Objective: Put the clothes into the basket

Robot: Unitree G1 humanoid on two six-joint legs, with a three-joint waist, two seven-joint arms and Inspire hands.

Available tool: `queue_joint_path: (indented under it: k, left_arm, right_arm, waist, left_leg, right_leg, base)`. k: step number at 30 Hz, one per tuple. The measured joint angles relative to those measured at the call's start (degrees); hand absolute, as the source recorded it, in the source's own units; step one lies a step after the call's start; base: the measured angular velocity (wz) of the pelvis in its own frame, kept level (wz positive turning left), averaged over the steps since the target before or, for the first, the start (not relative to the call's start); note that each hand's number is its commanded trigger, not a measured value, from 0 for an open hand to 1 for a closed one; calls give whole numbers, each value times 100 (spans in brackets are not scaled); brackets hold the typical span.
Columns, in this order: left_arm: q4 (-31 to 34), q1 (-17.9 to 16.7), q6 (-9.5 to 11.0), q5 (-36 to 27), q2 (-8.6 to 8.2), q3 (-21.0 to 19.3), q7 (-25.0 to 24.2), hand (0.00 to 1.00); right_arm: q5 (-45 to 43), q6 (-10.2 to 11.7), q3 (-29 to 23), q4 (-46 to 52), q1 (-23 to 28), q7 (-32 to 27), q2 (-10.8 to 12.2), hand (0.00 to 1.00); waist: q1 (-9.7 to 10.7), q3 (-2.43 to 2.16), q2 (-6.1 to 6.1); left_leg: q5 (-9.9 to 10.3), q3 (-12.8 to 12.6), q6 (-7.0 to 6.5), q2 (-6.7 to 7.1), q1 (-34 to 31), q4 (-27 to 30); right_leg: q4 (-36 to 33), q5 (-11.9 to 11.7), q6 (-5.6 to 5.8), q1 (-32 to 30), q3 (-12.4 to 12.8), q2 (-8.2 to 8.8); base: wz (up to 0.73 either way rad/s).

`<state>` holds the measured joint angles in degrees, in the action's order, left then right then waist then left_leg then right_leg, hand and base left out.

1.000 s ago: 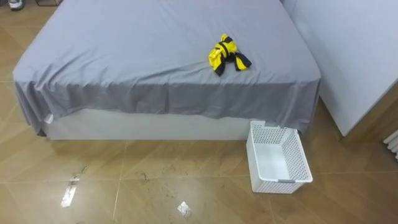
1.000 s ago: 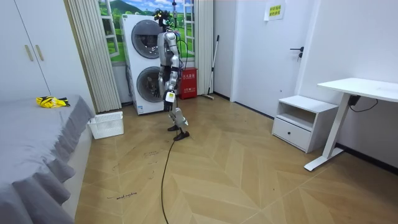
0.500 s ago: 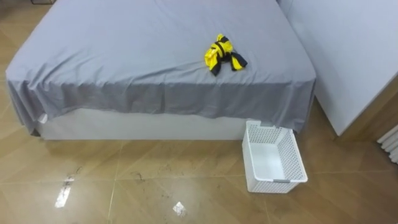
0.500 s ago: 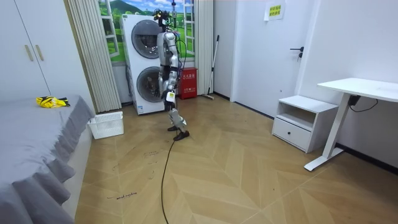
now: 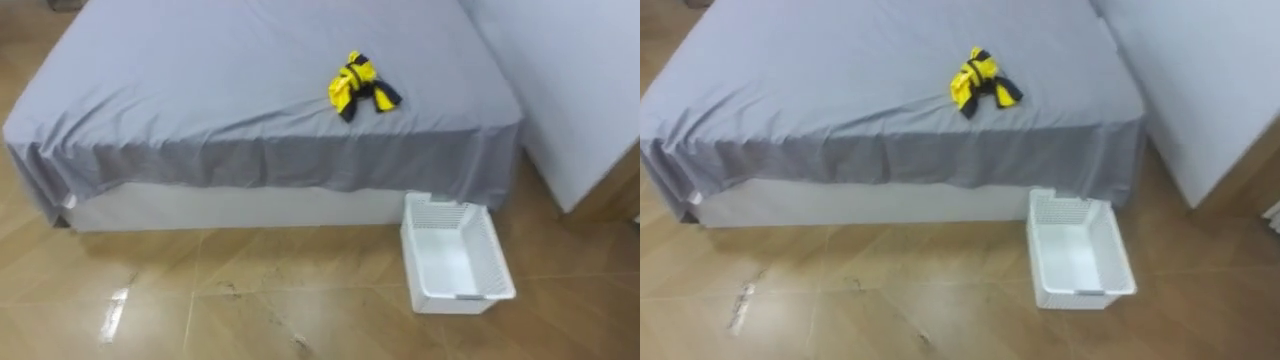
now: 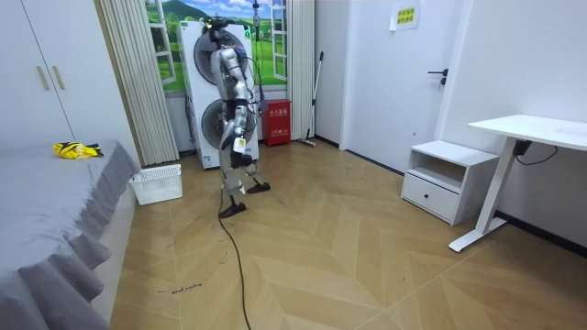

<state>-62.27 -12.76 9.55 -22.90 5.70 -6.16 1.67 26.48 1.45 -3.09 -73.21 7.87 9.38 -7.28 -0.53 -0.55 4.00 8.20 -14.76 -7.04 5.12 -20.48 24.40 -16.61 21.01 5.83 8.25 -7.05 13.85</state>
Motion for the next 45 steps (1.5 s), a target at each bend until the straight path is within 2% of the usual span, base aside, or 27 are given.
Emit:
queue_joint_path:
  k: [2, 4, 5, 6, 7, 8, 9, 11, 12, 13, 14, 15, 16, 17, 18, 20, 21, 22, 24, 26, 28, 30, 32, 33, 35, 41, 45]
  left_arm:
    - [-129, 1, -5, 16, 16, 98, 11, 0]
    - [-198, 9, -4, 304, 25, 275, 53, 0]
    - [-179, 78, -4, 404, 30, 307, 62, 0]
    - [-162, 131, -2, 621, 23, 313, 82, 0]
    - [-156, 234, -2, 761, 14, 317, 118, 0]
    - [-153, 296, -2, 789, 16, 334, 129, 0]
    - [-96, 424, 0, 817, 45, 423, 145, 0]
    - [49, 598, 15, 848, 62, 553, 147, 0]
    - [4, 704, 31, 844, 88, 736, 141, 0]
    - [-23, 779, 28, 851, 65, 909, 112, 0]
    - [-17, 778, 28, 848, 44, 967, 96, 0]
    - [-1, 772, 28, 879, 24, 1077, 26, 0]
    - [10, 700, 26, 890, 26, 1096, -8, 0]
    - [18, 656, 23, 889, 27, 1092, -8, 0]
    - [58, 558, 3, 891, 27, 1054, -12, 0]
    - [66, 359, -45, 891, 37, 893, -41, 0]
    - [61, 203, -44, 881, 53, 762, -67, 0]
    - [69, 47, -44, 861, 55, 674, -63, 0]
    - [77, -63, -39, 810, 52, 646, -66, 0]
    - [84, -53, -29, 645, 53, 639, -61, 0]
    - [190, -25, -12, 544, 43, 660, -60, 0]
    - [256, 3, -1, 555, 22, 667, -67, 0]
    - [264, 26, 34, 558, 39, 683, -110, 0]
    - [255, 6, 61, 558, 57, 678, -124, 0]
    - [155, 66, 82, 546, 59, 714, -140, 0]
    - [40, 102, 45, 511, 68, 974, -252, 0]
    - [26, 242, 0, 708, 75, 993, -284, 0]
  right_arm:
    - [2, 60, -6, 112, 3, -12, 29, 0]
    - [10, 156, 4, 408, 23, -42, 31, 0]
    - [10, 171, 4, 484, 25, -51, 32, 0]
    - [23, 167, 20, 687, -21, -48, 31, 0]
    - [44, 166, 19, 890, -41, -43, 33, 0]
    - [44, 161, 21, 998, -63, -43, 37, 0]
    - [51, 155, 58, 1214, -134, -50, 40, 0]
    - [20, 146, 69, 1526, -221, -51, 49, 0]
    - [26, 149, 68, 1725, -263, -54, 56, 0]
    - [48, 205, 72, 1810, -352, -49, 51, 0]
    - [63, 239, 72, 1810, -391, -59, 52, 0]
    - [68, 277, 76, 1835, -456, -72, 57, 0]
    - [72, 280, 79, 1959, -519, -120, 88, 0]
    - [74, 282, 89, 2096, -523, -139, 104, 0]
    - [76, 285, 135, 2443, -521, -177, 104, 0]
    - [76, 402, 186, 2742, -528, -212, 116, 0]
    - [75, 408, 198, 2842, -526, -239, 119, 0]
    - [76, 430, 256, 2971, -494, -314, 103, 0]
    - [77, 540, 301, 3129, -470, -393, 92, 0]
    - [115, 667, 308, 3174, -479, -449, 88, 0]
    - [141, 675, 309, 3200, -475, -586, 74, 0]
    - [131, 657, 309, 3314, -448, -705, 39, 0]
    - [114, 653, 313, 3546, -424, -802, -7, 0]
    - [56, 654, 309, 3644, -425, -799, -8, 0]
    - [38, 668, 309, 3761, -418, -803, -73, 0]
    - [10, 734, 486, 4056, -465, -856, -155, 0]
    - [-158, 733, 648, 3935, -798, -850, -137, 0]
  waist:
    - [-15, 62, 4]
    - [9, 95, -71]
    - [18, 85, -166]
    - [-35, 83, -109]
    - [-19, 110, -229]
    - [-19, 128, -257]
    - [-67, 156, -278]
    - [-24, 193, -315]
    - [-1, 193, -317]
    - [19, 196, -354]
    - [23, 183, -379]
    - [20, 138, -408]
    - [-32, 74, -432]
    - [-100, 33, -445]
    - [-154, 35, -593]
    - [-118, 66, -708]
    - [-123, 68, -706]
    - [-99, 70, -691]
    - [-4, 92, -607]
    - [35, 152, -488]
    - [8, 147, -429]
    - [0, 132, -404]
    - [-13, 75, -444]
    - [-5, 7, -376]
    - [27, 8, -295]
    - [20, 26, -295]
    - [14, 82, -329]
  left_leg:
    - [304, -35, -35, 31, 448, -6]
    - [463, 92, -73, 136, 1225, -560]
    - [485, 113, -81, 157, 1403, -700]
    - [508, 129, -75, 141, 1717, -946]
    - [543, 205, -50, 53, 1946, -1091]
    - [558, 259, -33, -8, 2034, -1127]
    - [612, 282, 15, -154, 2171, -1208]
    - [677, 436, 101, -314, 2357, -1291]
    - [712, 543, 162, -375, 2545, -1413]
    - [778, 552, 241, -441, 2802, -1560]
    - [811, 556, 285, -480, 2938, -1621]
    - [904, 560, 409, -546, 3154, -1635]
    - [1013, 546, 574, -652, 3258, -1592]
    - [1064, 541, 663, -719, 3276, -1531]
    - [1170, 539, 848, -931, 3279, -1312]
    - [1175, 501, 933, -1145, 3201, -629]
    - [1040, 463, 1138, -1293, 3031, 135]
    - [701, 452, 1228, -1426, 2832, 905]
    - [557, 464, 1169, -1550, 2451, 1725]
    - [668, 454, 1052, -1537, 2099, 1813]
    - [933, 456, 1061, -1392, 1678, 1239]
    - [958, 583, 1048, -1212, 1406, 502]
    - [664, 587, 798, -1125, 1180, -124]
    - [578, 610, 774, -1021, 1339, -433]
    - [478, 552, 748, -921, 1575, -729]
    - [439, 543, 703, -804, 1665, -1021]
    - [306, 557, 643, -725, 1364, -1101]
  right_leg:
    - [-919, -312, 16, -102, 84, 96]
    - [-2491, -1272, -108, -547, 119, 214]
    - [-2872, -1390, -143, -707, 127, 243]
    - [-3457, -1127, -191, -1102, 91, 190]
    - [-3633, -764, -329, -1479, -78, 26]
    - [-3568, -605, -374, -1674, -139, -126]
    - [-3272, -398, -454, -2160, -216, -457]
    - [-2096, -375, -491, -2653, -332, -873]
    - [-1118, -625, -599, -2790, -325, -1078]
    - [-320, -1221, -683, -2844, -386, -1194]
    - [-55, -1492, -717, -2820, -454, -1224]
    - [268, -2019, -876, -2772, -557, -1247]
    - [252, -2308, -1039, -2733, -553, -1378]
    - [174, -2303, -1051, -2701, -558, -1449]
    - [-19, -2201, -1188, -2629, -633, -1625]
    - [-177, -1876, -1262, -2421, -766, -1784]
    - [-200, -1684, -1307, -2201, -770, -1848]
    - [-92, -1537, -1340, -1903, -744, -1890]
    - [199, -1454, -1352, -1463, -697, -1899]
    - [536, -1444, -1354, -1070, -687, -1887]
    - [760, -1400, -1321, -789, -555, -1873]
    - [788, -1374, -1291, -765, -375, -1841]
    - [752, -1336, -1230, -857, -165, -1825]
    - [700, -1307, -1173, -942, -84, -1771]
    - [691, -1298, -1155, -930, -27, -1707]
    - [698, -1246, -1064, -1034, -141, -1615]
    - [670, -1259, -1045, -1310, -206, -1538]
  base:
    - [-20]
    - [0]
    - [-9]
    - [-10]
    - [0]
    - [9]
    - [17]
    - [31]
    - [46]
    - [46]
    - [44]
    - [25]
    - [7]
    - [-27]
    - [-24]
    - [-8]
    - [-5]
    - [0]
    - [19]
    - [17]
    - [-17]
    - [-47]
    - [-57]
    - [-45]
    - [-27]
    - [-4]
    - [4]
